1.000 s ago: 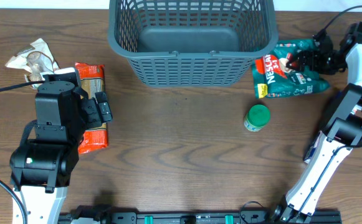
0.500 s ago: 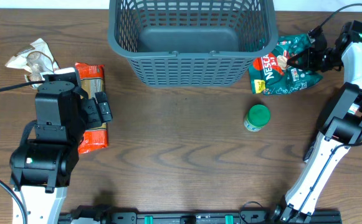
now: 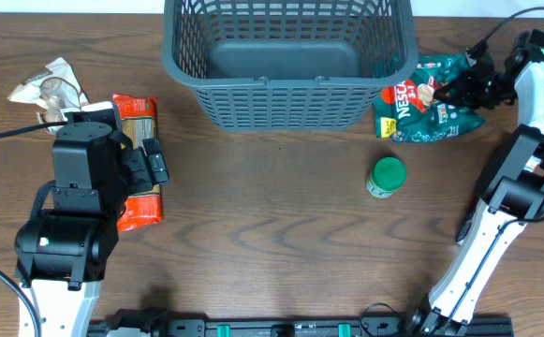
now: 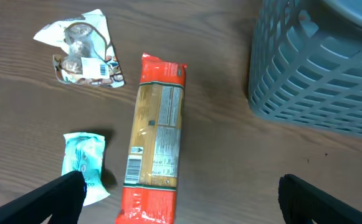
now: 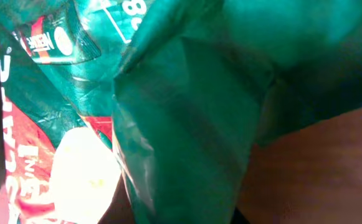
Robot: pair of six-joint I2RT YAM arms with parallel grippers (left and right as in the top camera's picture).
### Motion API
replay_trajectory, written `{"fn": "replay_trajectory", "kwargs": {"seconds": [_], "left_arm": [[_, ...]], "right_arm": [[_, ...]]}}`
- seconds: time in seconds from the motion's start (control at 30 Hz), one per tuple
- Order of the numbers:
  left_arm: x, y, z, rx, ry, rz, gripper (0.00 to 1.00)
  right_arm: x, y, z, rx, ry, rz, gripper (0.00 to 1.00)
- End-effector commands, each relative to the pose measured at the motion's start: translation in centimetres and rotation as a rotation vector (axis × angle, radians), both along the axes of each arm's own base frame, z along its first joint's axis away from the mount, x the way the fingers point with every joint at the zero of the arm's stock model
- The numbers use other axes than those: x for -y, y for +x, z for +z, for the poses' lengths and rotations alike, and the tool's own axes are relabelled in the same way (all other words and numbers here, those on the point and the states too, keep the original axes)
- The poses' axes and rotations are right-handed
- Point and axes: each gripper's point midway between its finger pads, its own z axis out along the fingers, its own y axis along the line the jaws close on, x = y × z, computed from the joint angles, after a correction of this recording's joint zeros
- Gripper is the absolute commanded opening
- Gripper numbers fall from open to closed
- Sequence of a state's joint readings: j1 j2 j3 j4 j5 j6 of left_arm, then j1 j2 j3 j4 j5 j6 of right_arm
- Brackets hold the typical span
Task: Pack container
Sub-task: 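Lift the Nescafe pouch with the right gripper and carry it over the basket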
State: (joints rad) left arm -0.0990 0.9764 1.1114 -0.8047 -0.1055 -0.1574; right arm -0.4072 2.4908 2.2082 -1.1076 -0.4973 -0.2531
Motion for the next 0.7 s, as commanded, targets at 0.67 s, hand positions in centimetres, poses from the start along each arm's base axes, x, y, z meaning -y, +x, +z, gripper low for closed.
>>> {"fn": "replay_trajectory", "kwargs": {"seconds": [0.67], "left_arm": [[-0.3, 0.2, 0.8, 0.016, 0.009, 0.006, 0.99]], "right_arm": [[3.4, -1.8, 20.9, 0.324, -0.336, -0.147, 0.01]]}}
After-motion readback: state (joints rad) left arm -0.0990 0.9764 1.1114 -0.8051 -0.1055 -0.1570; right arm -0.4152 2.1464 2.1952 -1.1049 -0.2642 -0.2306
